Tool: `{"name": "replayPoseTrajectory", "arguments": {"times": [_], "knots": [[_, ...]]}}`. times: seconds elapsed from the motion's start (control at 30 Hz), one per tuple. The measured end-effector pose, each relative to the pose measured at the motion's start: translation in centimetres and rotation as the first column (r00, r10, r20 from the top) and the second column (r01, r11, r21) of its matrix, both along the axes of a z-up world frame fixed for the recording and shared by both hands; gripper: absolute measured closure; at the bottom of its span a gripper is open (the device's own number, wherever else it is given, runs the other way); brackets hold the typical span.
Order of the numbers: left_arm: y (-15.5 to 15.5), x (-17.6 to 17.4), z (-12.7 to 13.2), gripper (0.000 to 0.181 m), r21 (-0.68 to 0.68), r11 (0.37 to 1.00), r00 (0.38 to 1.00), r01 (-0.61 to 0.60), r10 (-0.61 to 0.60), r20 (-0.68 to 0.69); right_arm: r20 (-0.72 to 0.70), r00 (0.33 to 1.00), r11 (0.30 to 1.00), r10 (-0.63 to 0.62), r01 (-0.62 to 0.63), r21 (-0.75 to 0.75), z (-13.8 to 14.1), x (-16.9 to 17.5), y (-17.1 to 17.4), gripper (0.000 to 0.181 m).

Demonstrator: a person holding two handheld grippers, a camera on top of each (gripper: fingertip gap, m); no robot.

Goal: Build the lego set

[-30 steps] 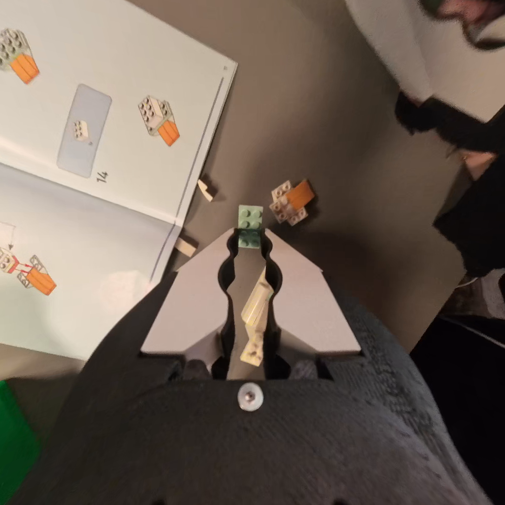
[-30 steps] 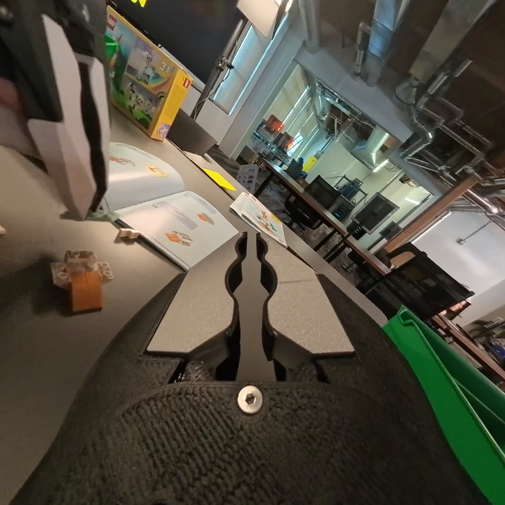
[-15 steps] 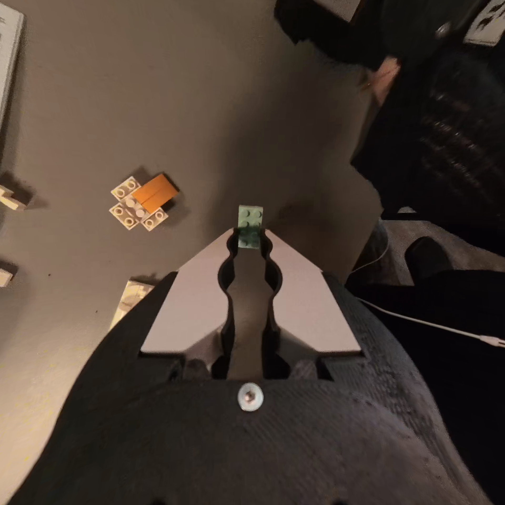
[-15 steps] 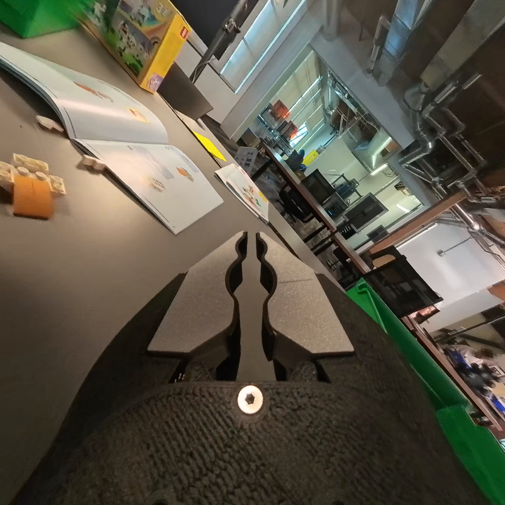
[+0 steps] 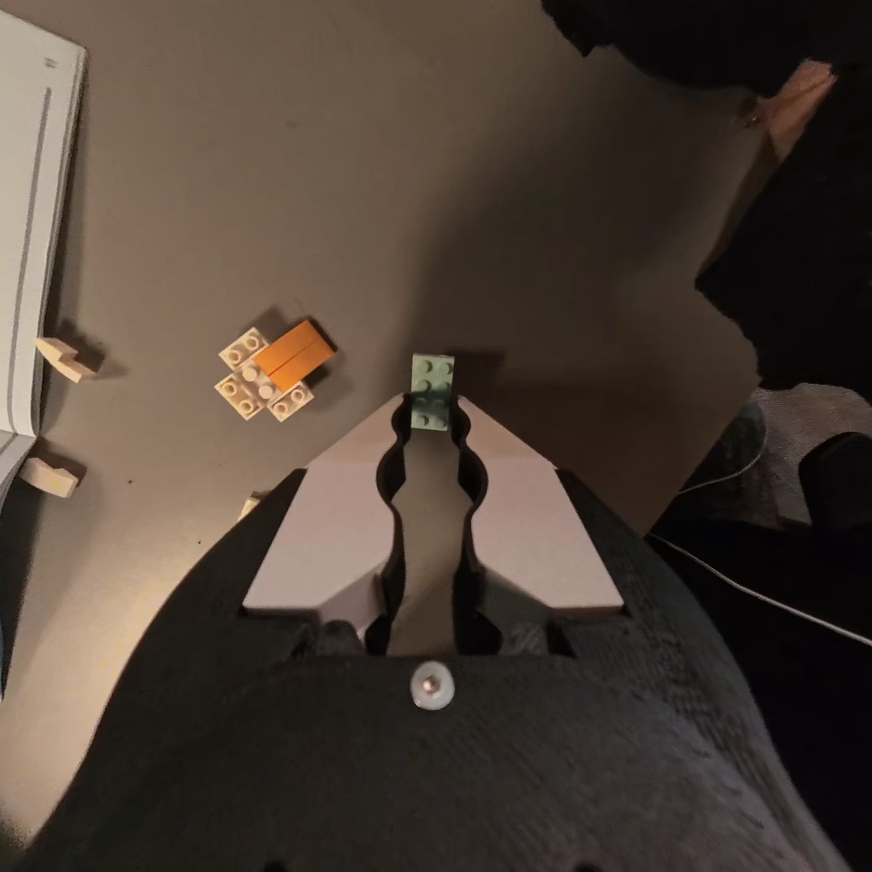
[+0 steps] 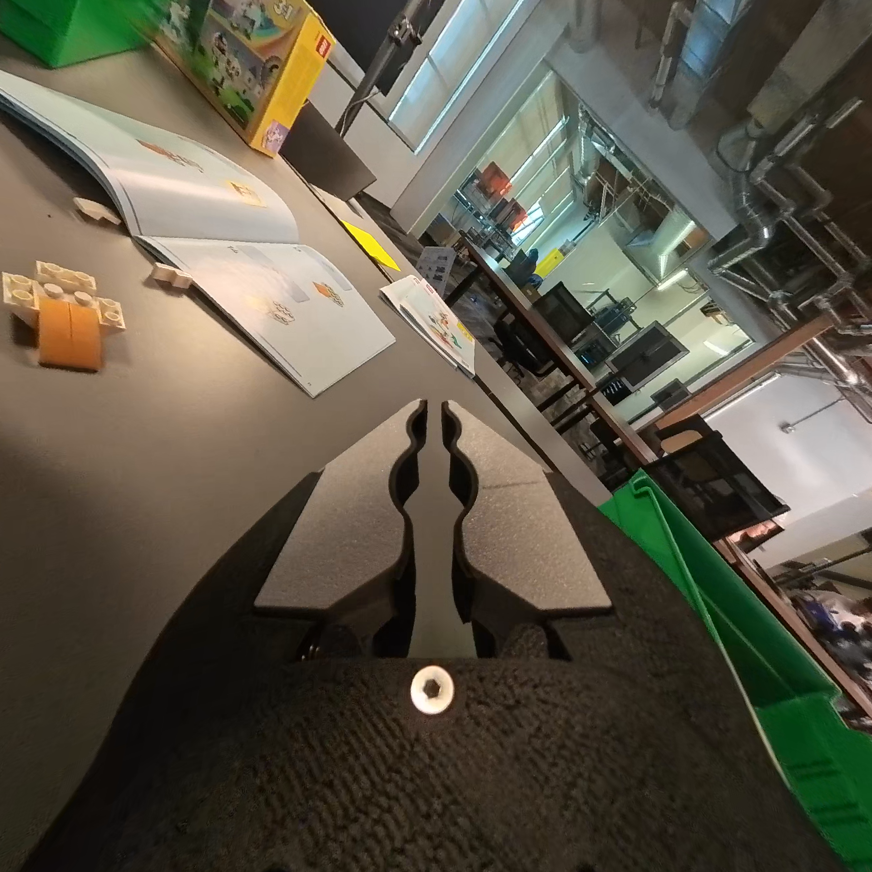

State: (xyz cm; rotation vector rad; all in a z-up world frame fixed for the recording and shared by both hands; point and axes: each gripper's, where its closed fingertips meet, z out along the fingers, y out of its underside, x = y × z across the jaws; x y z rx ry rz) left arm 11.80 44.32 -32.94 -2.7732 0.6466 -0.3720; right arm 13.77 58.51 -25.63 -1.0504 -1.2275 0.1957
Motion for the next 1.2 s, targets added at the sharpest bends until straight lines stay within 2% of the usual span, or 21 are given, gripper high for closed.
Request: {"name": "replayPoseTrajectory", "arguments": {"times": [0.03,0.23,0.3,0.37,0.47,0.57,0.63,0.67,0.8,0.83,0.93,1.03,1.13,1.2], "knots": [[0.0,0.2,0.0,0.166,0.005,1.000,1.000,0.007,-0.007,-0.004,-0.003,1.000,1.000,-0.003,0.003,0.001,0.0,0.0,0.0,0.177],[-0.6,0.2,1.0,0.135,0.061,0.998,0.999,0.015,-0.018,0.044,-0.016,1.000,1.000,-0.023,0.023,0.010,0.2,0.3,0.3,0.177],[-0.8,-0.8,2.1,0.126,0.129,0.992,0.998,-0.004,-0.005,0.067,-0.023,0.999,0.999,-0.034,0.034,0.014,0.4,0.5,0.5,0.177],[-0.1,-2.8,3.6,0.125,0.245,0.968,0.995,-0.056,0.035,0.089,-0.023,0.999,0.999,-0.046,0.047,0.018,0.4,0.5,0.7,0.177],[1.9,-7.0,6.4,0.125,0.468,0.866,0.981,-0.176,0.117,0.153,-0.006,0.998,0.997,-0.064,0.064,0.035,0.2,0.4,1.0,0.178],[4.3,-11.5,9.2,0.125,0.699,0.674,0.971,-0.238,0.156,0.180,0.030,0.996,0.995,-0.079,0.077,0.059,-0.3,0.1,1.2,0.178],[5.3,-12.5,10.3,0.127,0.807,0.558,0.980,-0.195,0.091,0.175,0.057,0.994,0.993,-0.091,0.087,0.074,-0.6,0.0,1.3,0.178],[5.5,-12.2,10.2,0.127,0.829,0.536,0.986,-0.158,0.040,0.162,0.069,0.993,0.992,-0.098,0.092,0.081,-0.8,0.0,1.3,0.178],[6.2,-9.6,8.2,0.128,0.848,0.524,0.976,-0.077,-0.133,0.170,0.073,0.985,0.979,-0.158,0.146,0.139,-0.5,0.4,1.9,0.173],[6.4,-9.5,8.1,0.130,0.865,0.499,0.976,-0.060,-0.151,0.155,0.069,0.983,0.976,-0.171,0.159,0.147,-0.4,0.5,2.1,0.171],[7.0,-10.5,8.8,0.133,0.923,0.375,0.977,-0.084,-0.152,0.150,0.069,0.980,0.974,-0.185,0.174,0.147,-0.4,0.6,2.3,0.169],[6.7,-11.5,9.5,0.126,0.943,0.318,0.975,-0.099,-0.161,0.156,0.098,0.981,0.977,-0.169,0.153,0.150,-0.8,0.2,1.9,0.168],[6.2,-12.5,10.4,0.128,0.945,0.277,0.963,-0.175,-0.154,0.223,0.134,0.986,0.988,-0.095,0.076,0.135,-1.4,-0.7,0.7,0.162],[6.0,-13.1,10.9,0.130,0.930,0.277,0.944,-0.242,-0.156,0.292,0.113,0.992,0.997,0.051,-0.057,0.056,-1.5,-1.9,-1.2,0.158]]}}
